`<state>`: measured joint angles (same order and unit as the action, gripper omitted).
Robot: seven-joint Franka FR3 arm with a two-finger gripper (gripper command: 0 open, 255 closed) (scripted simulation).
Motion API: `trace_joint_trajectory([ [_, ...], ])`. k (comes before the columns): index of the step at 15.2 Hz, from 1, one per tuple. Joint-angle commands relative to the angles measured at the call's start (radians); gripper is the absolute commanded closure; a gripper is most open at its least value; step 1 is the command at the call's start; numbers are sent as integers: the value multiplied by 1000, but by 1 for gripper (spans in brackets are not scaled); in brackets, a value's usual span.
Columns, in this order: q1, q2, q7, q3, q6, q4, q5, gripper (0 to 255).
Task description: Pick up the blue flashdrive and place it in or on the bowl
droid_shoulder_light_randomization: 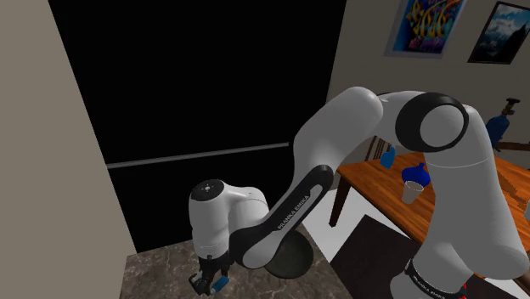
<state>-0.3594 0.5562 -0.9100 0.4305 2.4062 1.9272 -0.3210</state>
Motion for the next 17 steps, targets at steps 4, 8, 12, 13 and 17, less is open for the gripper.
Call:
trace_joint_trajectory([
  [4,1,3,1,0,3,6,0,255],
  [8,2,-5,3,4,-9,0,5,255],
  [12,15,-43,17,21,-46,0,28,255],
  [13,18,-53,20,25,-55,0,33,255],
  [17,29,-90,34,40,-94,-5,56,255],
])
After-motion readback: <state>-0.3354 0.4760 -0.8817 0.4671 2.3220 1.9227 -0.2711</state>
